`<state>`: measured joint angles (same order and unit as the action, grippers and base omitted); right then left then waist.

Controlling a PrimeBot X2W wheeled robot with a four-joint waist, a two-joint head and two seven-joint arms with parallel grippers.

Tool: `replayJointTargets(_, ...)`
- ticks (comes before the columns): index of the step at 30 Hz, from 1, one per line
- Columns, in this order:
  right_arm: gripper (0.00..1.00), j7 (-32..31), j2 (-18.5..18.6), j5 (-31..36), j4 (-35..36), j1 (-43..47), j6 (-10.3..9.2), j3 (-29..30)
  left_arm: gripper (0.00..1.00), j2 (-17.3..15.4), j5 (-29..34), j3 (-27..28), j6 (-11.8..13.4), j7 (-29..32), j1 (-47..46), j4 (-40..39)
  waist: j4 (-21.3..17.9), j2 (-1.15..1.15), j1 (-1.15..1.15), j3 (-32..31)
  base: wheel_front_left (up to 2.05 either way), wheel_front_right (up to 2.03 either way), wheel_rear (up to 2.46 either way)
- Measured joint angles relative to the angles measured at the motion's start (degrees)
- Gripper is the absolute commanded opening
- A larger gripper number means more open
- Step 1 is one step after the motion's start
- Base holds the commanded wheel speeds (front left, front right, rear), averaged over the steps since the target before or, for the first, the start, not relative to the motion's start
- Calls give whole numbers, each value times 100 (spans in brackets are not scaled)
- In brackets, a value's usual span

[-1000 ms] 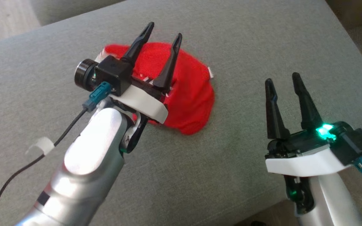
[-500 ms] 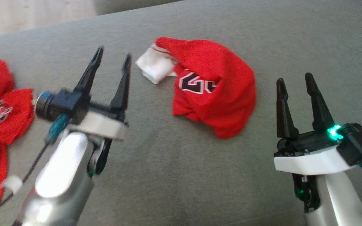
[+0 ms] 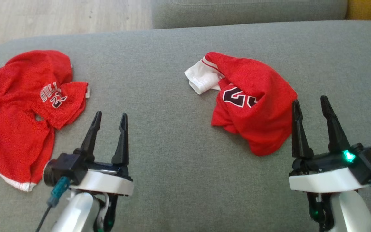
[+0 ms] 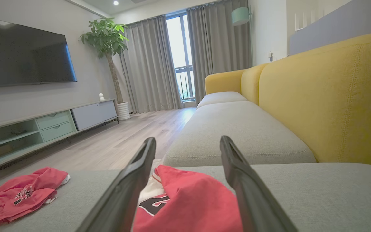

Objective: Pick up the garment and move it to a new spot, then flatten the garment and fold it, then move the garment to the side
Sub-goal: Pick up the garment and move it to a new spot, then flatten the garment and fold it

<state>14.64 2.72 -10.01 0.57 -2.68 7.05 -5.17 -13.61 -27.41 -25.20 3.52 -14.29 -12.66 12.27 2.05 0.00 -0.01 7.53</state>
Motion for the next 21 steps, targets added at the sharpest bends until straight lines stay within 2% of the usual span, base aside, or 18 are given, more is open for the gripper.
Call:
replayJointTargets(7, 100, 0, -1, 0, -43, 113, 0, -14, 100, 378, 287, 241, -59, -18, 247, -186, 34, 0, 0, -47, 0, 0, 0)
replayJointTargets(15, 100, 0, -1, 1, -92, 105, 0, -41, 100, 490, 498, 481, -257, -18, 268, -183, 39, 0, 0, 9, 0, 0, 0)
replayJointTargets(21, 100, -1, -2, 288, -950, 55, 0, -402, 100, 628, 626, 499, -411, -18, 261, -120, 175, 0, 1, 151, 0, 0, 0)
